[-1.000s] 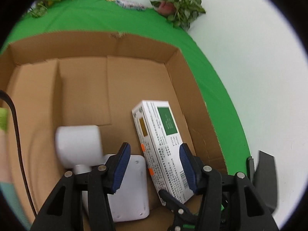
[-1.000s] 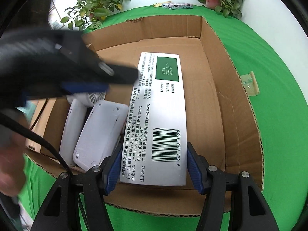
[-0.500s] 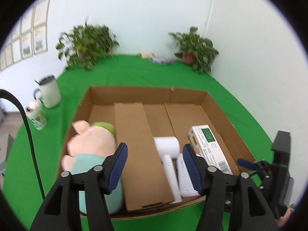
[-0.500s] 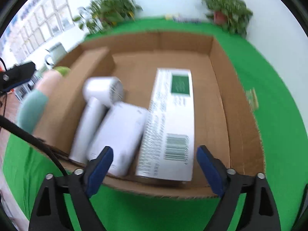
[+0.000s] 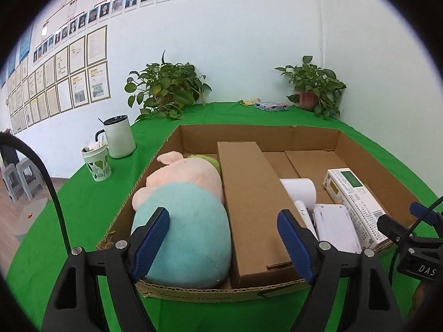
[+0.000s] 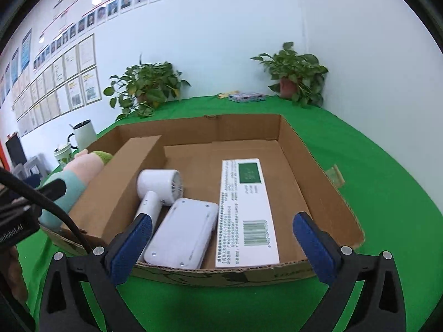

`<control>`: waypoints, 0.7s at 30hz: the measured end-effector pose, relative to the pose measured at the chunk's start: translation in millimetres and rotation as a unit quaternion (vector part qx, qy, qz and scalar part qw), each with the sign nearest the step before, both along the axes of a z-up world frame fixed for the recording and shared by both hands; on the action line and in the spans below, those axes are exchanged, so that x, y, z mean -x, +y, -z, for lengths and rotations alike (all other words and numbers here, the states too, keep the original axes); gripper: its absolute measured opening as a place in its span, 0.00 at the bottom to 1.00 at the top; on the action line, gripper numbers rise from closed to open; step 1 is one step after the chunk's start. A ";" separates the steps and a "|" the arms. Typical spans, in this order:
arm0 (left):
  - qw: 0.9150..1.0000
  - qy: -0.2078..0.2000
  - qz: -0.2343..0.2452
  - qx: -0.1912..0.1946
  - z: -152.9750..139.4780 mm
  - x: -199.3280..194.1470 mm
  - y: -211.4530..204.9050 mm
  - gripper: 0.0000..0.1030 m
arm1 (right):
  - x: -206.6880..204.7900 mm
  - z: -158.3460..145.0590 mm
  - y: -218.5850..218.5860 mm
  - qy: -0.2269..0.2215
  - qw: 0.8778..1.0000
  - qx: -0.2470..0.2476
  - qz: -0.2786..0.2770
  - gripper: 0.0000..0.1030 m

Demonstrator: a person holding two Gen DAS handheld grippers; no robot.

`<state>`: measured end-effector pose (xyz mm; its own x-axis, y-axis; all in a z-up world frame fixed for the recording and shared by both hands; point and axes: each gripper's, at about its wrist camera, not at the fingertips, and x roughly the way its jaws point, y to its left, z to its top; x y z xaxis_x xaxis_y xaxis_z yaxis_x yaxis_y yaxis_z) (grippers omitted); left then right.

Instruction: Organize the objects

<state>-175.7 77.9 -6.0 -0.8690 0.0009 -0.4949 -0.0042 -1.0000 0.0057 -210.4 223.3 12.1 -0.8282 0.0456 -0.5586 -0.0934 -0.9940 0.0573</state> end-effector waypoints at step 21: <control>0.995 0.025 -0.023 0.097 22.5 3.4 29.7 1.00 | 11.1 26.5 -8.9 0.010 0.998 -0.055 0.007 1.00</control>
<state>-179.1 107.6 -28.5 -0.8890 -0.1312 -0.4387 0.0465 -0.9790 0.1985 -221.5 214.4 -14.4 -0.8377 0.1183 -0.5331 -0.1077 -0.9929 -0.0511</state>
